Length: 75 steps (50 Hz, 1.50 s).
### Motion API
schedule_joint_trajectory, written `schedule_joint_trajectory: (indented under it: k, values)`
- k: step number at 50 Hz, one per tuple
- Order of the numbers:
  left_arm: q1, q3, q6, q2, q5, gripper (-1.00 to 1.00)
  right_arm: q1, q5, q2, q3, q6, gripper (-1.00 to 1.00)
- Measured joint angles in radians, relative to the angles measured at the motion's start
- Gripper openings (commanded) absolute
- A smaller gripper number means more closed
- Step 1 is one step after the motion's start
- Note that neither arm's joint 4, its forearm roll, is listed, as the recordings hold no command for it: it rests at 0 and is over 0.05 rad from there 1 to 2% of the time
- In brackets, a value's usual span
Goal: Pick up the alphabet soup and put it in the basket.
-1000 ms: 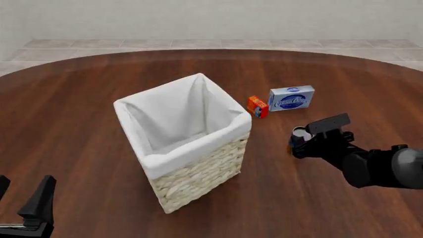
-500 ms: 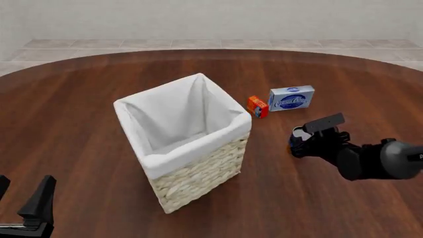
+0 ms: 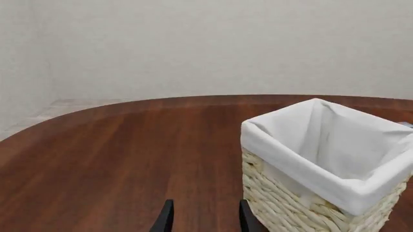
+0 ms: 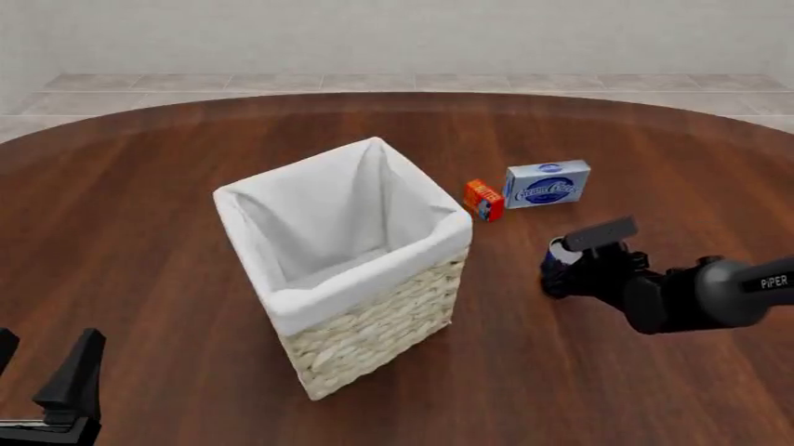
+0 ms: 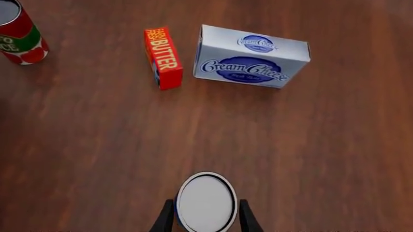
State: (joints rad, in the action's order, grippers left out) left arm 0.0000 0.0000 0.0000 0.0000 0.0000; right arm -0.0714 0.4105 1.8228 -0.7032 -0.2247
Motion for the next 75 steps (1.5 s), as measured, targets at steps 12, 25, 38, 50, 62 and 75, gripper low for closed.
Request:
schedule_joint_trajectory:
  k: [12, 25, 38, 50, 62, 75]
  values:
    - [0.0, 0.0, 0.0, 0.0, 0.0, 1.0, -0.004, 0.011, 0.036, 0.001, 0.007, 1.0]
    - [0.0, 0.0, 0.0, 0.0, 0.0, 1.0, -0.008, 0.026, 0.043, 0.005, -0.005, -1.0]
    - [0.0, 0.0, 0.0, 0.0, 0.0, 1.0, -0.009, 0.025, 0.019, 0.022, -0.017, -1.0]
    - [0.0, 0.0, 0.0, 0.0, 0.0, 1.0, -0.02, -0.004, -0.062, 0.039, -0.026, -1.0]
    - [0.0, 0.0, 0.0, 0.0, 0.0, 1.0, -0.051, -0.065, -0.2, 0.053, -0.026, -1.0]
    - [0.0, 0.0, 0.0, 0.0, 0.0, 1.0, -0.089, -0.151, -0.346, 0.043, -0.031, -1.0]
